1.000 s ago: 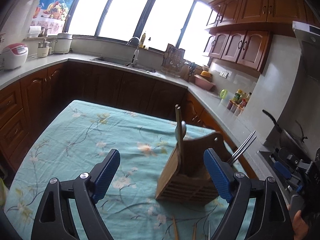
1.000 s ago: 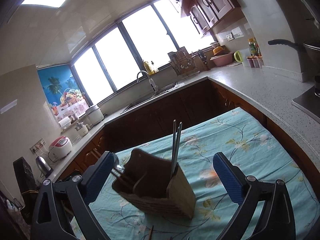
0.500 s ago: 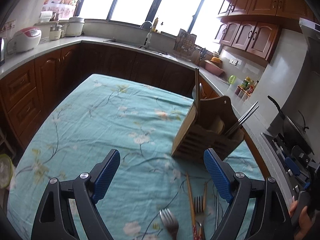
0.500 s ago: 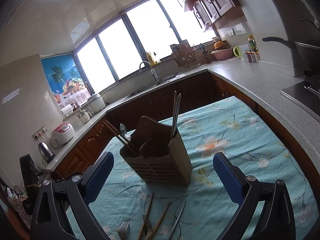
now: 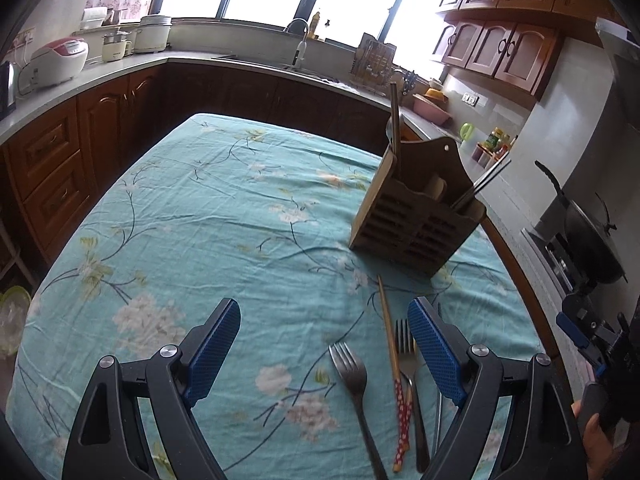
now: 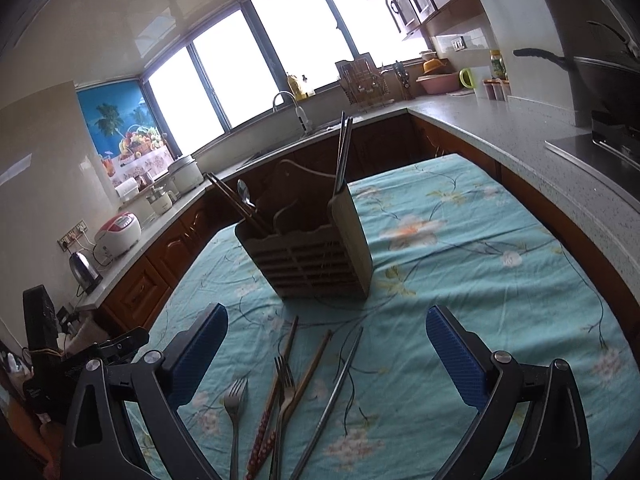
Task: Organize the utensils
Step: 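Move both open tools back down to the remaining utensils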
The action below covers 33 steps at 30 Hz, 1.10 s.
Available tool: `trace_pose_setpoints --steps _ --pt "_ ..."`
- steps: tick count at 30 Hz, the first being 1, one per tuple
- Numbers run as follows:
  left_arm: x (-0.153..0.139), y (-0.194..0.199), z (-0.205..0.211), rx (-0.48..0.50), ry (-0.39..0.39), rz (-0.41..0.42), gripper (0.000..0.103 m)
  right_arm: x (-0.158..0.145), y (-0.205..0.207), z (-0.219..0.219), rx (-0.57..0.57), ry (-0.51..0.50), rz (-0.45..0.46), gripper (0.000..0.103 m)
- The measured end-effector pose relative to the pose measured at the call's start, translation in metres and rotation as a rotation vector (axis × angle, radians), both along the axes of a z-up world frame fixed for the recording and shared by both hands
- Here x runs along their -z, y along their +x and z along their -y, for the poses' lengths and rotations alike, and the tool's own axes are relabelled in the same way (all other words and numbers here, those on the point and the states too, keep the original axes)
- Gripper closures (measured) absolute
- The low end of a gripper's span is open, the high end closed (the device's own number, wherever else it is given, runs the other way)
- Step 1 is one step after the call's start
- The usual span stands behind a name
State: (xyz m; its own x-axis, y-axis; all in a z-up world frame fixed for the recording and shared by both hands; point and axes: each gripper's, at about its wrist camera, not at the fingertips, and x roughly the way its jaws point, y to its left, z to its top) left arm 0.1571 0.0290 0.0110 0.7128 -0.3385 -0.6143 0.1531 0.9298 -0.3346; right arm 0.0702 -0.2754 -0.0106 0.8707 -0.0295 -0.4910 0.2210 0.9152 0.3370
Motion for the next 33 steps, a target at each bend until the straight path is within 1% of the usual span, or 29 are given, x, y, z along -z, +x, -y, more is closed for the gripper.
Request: trace_pose_setpoints --steps 10,15,22,28,29,33 --pt "0.016 -0.01 0.009 0.024 0.011 -0.069 0.017 0.017 -0.011 -0.01 0.008 0.0 -0.047 0.002" --pt "0.024 -0.008 0.017 0.03 0.024 -0.094 0.017 0.025 -0.011 -0.012 0.007 0.0 -0.069 0.003" --pt "0.042 0.001 0.035 0.055 0.068 -0.132 0.018 0.038 -0.003 -0.014 -0.007 -0.006 -0.105 0.003" --pt "0.056 0.014 0.053 0.086 0.12 -0.161 0.018 0.05 0.01 -0.013 -0.016 -0.004 -0.154 0.003" --pt "0.057 0.017 0.055 0.089 0.122 -0.164 0.019 0.052 0.012 -0.014 -0.019 -0.01 -0.162 0.004" --pt "0.063 0.028 0.062 0.091 0.145 -0.177 0.022 0.059 0.024 -0.013 -0.029 -0.02 -0.199 0.015"
